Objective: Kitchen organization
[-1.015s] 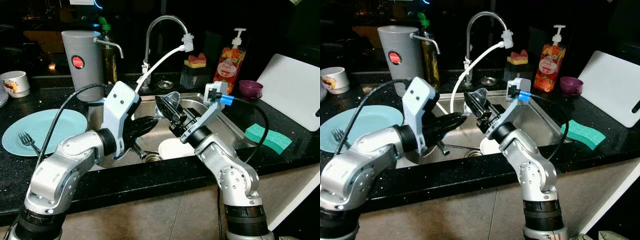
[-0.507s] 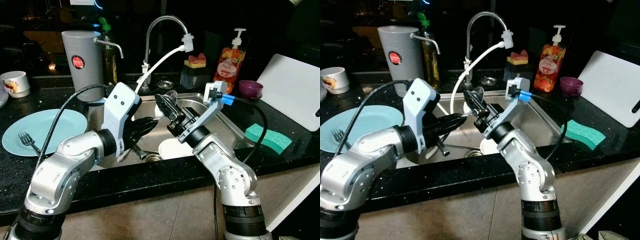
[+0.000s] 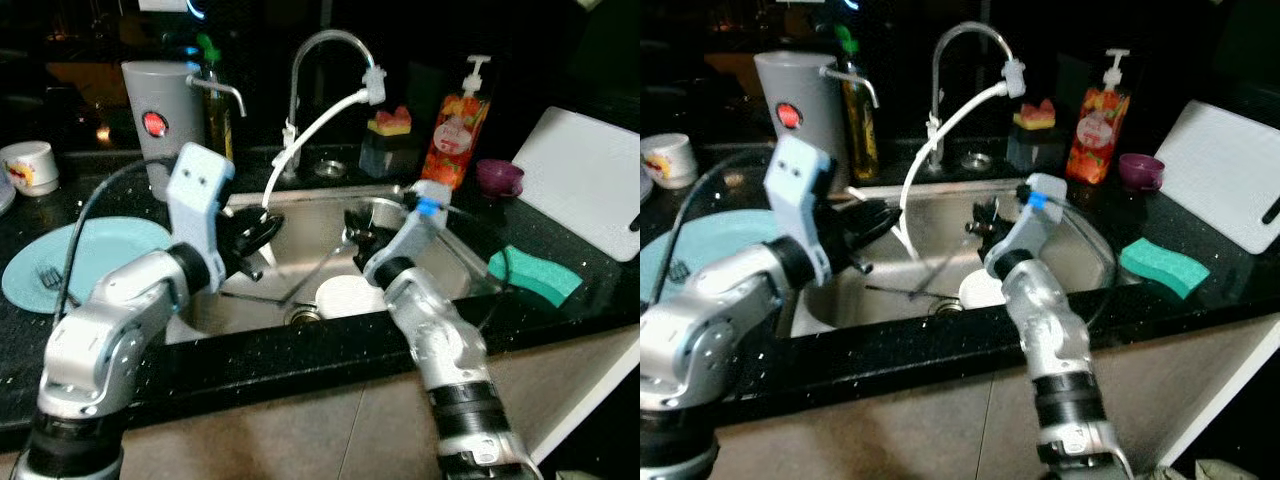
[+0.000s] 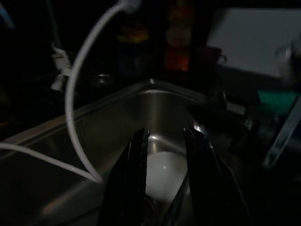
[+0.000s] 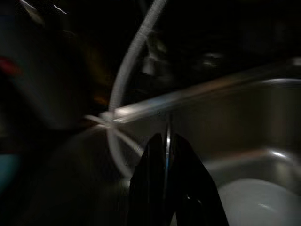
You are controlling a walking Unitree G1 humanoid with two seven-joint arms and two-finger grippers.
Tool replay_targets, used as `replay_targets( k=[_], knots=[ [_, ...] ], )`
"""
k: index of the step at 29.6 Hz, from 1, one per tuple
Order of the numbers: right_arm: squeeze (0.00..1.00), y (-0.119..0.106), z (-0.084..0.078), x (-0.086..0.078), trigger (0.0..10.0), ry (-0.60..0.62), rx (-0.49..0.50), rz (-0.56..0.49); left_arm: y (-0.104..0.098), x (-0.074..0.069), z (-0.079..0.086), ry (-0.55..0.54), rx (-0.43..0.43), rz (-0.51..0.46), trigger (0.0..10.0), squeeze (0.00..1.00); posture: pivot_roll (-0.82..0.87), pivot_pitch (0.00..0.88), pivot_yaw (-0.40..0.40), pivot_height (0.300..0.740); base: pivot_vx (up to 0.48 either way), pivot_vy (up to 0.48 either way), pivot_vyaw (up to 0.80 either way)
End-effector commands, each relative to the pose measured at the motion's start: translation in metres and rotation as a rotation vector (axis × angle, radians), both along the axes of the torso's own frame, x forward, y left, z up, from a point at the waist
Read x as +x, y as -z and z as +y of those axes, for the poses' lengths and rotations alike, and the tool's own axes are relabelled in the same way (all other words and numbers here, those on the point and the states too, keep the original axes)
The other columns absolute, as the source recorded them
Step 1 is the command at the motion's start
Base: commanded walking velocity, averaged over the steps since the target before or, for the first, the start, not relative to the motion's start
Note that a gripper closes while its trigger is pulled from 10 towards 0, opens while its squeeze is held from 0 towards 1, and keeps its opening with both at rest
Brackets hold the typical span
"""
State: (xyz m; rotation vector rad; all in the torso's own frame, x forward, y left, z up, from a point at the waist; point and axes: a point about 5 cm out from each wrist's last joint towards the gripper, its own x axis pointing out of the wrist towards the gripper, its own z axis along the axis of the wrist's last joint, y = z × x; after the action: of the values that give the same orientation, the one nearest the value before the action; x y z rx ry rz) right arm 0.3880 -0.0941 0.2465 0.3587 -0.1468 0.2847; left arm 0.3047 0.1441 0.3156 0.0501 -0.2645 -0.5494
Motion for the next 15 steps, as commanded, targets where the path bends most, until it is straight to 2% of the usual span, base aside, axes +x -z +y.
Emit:
replay_targets(
  k=[1, 2, 6, 7, 9, 10, 11, 12, 13, 15],
  knots=[
    [0.36, 0.005, 0.004, 0.004, 10.0, 0.04, -0.053, -0.001, -0.001, 0.002, 0.003, -0.018, -0.03, 0.02, 10.0, 0.0, 0.12, 0.096, -0.068, 0.74, 0.0, 0.0, 0.0],
    [1.0, 0.008, 0.009, 0.005, 10.0, 0.035, -0.07, 0.003, -0.001, 0.005, 0.006, -0.044, -0.044, 0.029, 10.0, 0.0, 0.12, 0.096, -0.068, 0.74, 0.0, 0.0, 0.0],
    [1.0, 0.005, 0.025, 0.004, 10.0, -0.004, -0.034, -0.022, -0.001, 0.008, 0.015, -0.115, -0.07, 0.052, 10.0, 0.0, 0.15, 0.098, -0.073, 0.74, 0.0, 0.0, 0.0],
    [0.0, 0.0, 0.028, 0.002, 10.0, -0.016, -0.019, -0.048, 0.0, 0.009, 0.018, -0.142, -0.078, 0.061, 10.0, 0.0, 0.15, 0.102, -0.073, 0.74, 0.0, 0.0, 0.0],
    [0.0, -0.004, 0.03, 0.001, 10.0, -0.019, -0.011, -0.068, 0.0, 0.009, 0.021, -0.159, -0.085, 0.068, 10.0, 0.0, 0.15, 0.102, -0.073, 0.74, 0.0, 0.0, 0.0],
    [0.0, -0.013, 0.031, -0.001, 10.0, -0.017, -0.002, -0.129, 0.006, 0.013, 0.032, -0.267, -0.109, 0.109, 10.0, 0.0, 0.15, 0.111, -0.067, 0.74, 0.0, 0.0, 0.0],
    [0.0, -0.013, 0.031, -0.001, 10.0, -0.017, -0.002, -0.129, 0.006, 0.013, 0.032, -0.267, -0.109, 0.109, 10.0, 0.0, 0.15, 0.111, -0.067, 0.74, 0.0, 0.0, 0.0],
    [0.0, -0.016, 0.031, -0.003, 10.0, -0.02, 0.001, -0.149, 0.009, 0.015, 0.037, -0.325, -0.108, 0.127, 10.0, 0.0, 0.15, 0.111, -0.067, 0.74, 0.0, 0.0, 0.0],
    [0.0, -0.022, 0.027, -0.009, 10.0, -0.019, 0.009, -0.187, 0.018, 0.021, 0.051, -0.542, -0.019, 0.149, 10.0, 0.0, 0.14, 0.116, -0.063, 0.74, 0.0, 0.0, 0.0],
    [0.0, -0.022, 0.027, -0.009, 10.0, -0.019, 0.009, -0.187, 0.018, 0.021, 0.051, -0.542, -0.019, 0.149, 10.0, 0.0, 0.14, 0.116, -0.063, 0.74, 0.0, 0.0, 0.0]
  ],
)
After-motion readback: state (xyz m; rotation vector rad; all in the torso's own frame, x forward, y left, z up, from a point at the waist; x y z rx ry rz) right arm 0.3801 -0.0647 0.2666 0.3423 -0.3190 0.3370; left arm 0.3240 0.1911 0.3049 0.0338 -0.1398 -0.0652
